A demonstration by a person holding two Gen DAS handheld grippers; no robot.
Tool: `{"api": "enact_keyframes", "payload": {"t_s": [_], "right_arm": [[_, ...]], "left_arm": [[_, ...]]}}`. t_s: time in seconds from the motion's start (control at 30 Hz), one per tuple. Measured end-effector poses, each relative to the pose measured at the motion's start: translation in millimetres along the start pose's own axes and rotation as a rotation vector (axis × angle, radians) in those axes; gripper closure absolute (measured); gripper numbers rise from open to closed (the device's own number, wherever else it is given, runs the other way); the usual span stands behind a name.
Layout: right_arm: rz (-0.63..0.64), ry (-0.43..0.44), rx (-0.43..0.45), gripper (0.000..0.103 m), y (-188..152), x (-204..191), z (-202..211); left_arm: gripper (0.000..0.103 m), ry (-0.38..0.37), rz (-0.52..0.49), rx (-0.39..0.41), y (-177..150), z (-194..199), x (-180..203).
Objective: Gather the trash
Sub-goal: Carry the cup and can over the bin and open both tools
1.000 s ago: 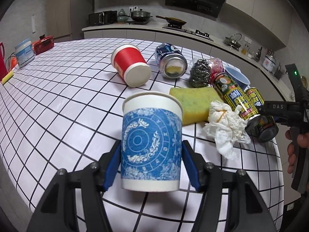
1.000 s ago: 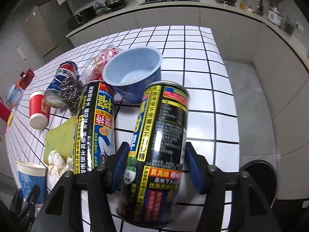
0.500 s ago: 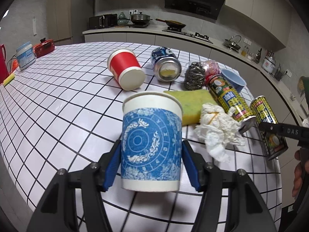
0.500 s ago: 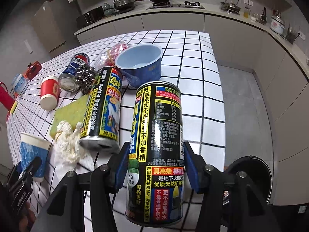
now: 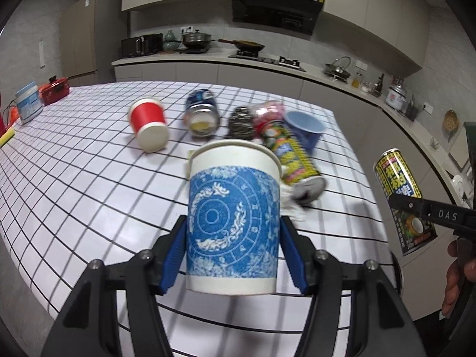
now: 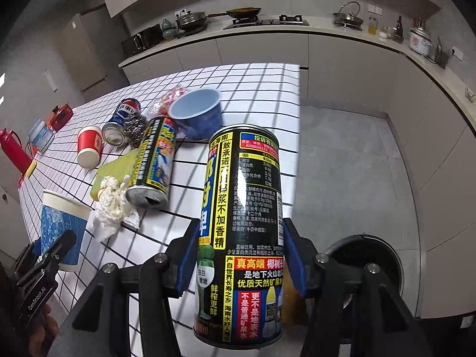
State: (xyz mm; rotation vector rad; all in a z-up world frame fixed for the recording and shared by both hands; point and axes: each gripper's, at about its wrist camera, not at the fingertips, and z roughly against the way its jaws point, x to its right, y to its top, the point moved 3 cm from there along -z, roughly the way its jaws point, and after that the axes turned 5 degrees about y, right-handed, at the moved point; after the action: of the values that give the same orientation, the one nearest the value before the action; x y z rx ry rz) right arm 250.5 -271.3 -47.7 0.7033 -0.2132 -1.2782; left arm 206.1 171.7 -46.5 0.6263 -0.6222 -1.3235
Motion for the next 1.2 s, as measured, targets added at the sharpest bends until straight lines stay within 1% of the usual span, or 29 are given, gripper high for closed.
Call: {"api": "enact_keyframes", "payload": {"t_s": [0.4,0.73,0.93,1.0,1.2], "right_arm": [[-0.056,-0.063,0.032,0.048,-29,79,53],[-0.1,-0.124,0.009,0.048,-63,154,76],[-0.08,-0.15,-0.054,0.048,-98,197,71],[-0.073,-0.145,-0.073,0.048,-108,209,66],[-0.003,-0.122,-0.115,0.048,-126,233,42]], "left_arm": [[0.042,-0.084,-0.076,0.016,-9,20,84],[0.042,-0.195,-0.156,-0.018,-30,22,164],[0.042,-0.253,-0.193,-0.055,-49,18,213],[0.042,-0.264,-0.203,-0.07,-56,15,226],[0.042,-0.265,-0.21,-0.112,-77,2,253]]}}
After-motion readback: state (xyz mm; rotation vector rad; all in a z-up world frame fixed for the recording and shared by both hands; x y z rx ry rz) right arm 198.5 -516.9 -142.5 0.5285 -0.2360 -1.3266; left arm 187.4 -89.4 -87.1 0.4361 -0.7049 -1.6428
